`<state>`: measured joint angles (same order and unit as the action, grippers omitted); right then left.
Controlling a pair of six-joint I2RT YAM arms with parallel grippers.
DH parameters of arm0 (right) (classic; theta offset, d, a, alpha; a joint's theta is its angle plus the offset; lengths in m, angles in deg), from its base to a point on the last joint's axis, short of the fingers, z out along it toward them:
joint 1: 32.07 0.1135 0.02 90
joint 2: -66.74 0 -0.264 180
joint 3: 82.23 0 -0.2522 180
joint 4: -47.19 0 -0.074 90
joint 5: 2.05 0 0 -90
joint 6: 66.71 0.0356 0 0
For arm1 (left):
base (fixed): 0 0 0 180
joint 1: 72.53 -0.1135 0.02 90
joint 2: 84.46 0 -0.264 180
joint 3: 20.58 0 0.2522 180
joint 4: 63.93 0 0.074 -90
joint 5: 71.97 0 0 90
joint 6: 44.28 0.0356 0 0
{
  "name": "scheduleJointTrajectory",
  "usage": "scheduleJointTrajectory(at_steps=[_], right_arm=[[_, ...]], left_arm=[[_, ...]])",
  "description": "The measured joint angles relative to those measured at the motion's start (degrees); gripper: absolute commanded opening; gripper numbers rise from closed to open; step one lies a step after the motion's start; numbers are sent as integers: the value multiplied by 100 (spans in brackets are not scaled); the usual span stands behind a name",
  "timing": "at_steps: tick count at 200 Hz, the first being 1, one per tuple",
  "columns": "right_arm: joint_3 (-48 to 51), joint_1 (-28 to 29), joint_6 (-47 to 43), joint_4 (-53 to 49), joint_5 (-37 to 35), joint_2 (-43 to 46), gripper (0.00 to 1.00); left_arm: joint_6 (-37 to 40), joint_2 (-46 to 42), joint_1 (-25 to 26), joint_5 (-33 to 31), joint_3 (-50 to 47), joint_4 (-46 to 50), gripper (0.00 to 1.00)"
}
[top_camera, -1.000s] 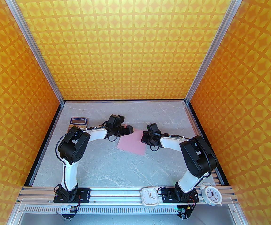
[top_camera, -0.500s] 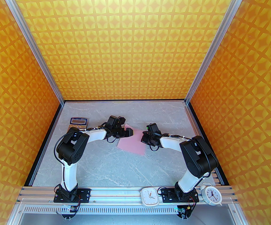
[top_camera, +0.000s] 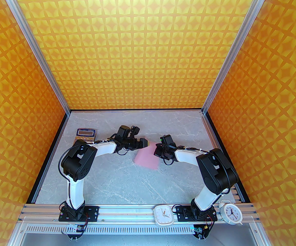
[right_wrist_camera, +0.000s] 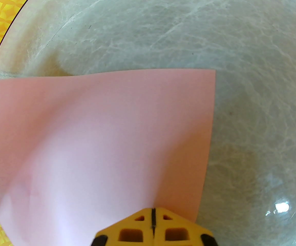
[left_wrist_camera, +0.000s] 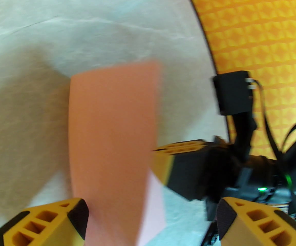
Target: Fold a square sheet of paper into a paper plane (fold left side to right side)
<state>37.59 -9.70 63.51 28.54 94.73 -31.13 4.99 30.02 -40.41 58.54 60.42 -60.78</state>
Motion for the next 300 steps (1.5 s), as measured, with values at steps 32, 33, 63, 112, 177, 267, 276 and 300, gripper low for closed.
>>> scheduleJointTrajectory(at_steps=[32, 33, 63, 112, 177, 267, 276, 300], right_arm=[[0, -63, -4, -11, 205, 0, 2], [0, -68, -4, -11, 212, 0, 2], [0, -201, -9, -20, 511, 13, 13], [208, -452, 208, 450, 1134, 474, 27], [844, -553, 973, 1729, 1716, 822, 43], [1060, -560, 1781, 3058, 2031, 426, 39], [1060, -560, 1803, 3134, 2050, 393, 30], [1060, -557, 1897, 3252, 2070, 356, 10]], left_arm=[[-210, 0, 59, 136, -37, -278, 87], [-223, 0, 59, 140, -39, -293, 87], [-411, 0, 122, 179, -57, -527, 87], [-754, 83, 170, 221, -57, -973, 87], [-935, 271, 170, 219, -57, -1104, 86], [-1010, 293, 164, 210, -48, -1237, 86], [-1010, 293, 166, 214, -48, -1235, 86], [-1008, 293, 170, 214, -48, -1237, 86]])
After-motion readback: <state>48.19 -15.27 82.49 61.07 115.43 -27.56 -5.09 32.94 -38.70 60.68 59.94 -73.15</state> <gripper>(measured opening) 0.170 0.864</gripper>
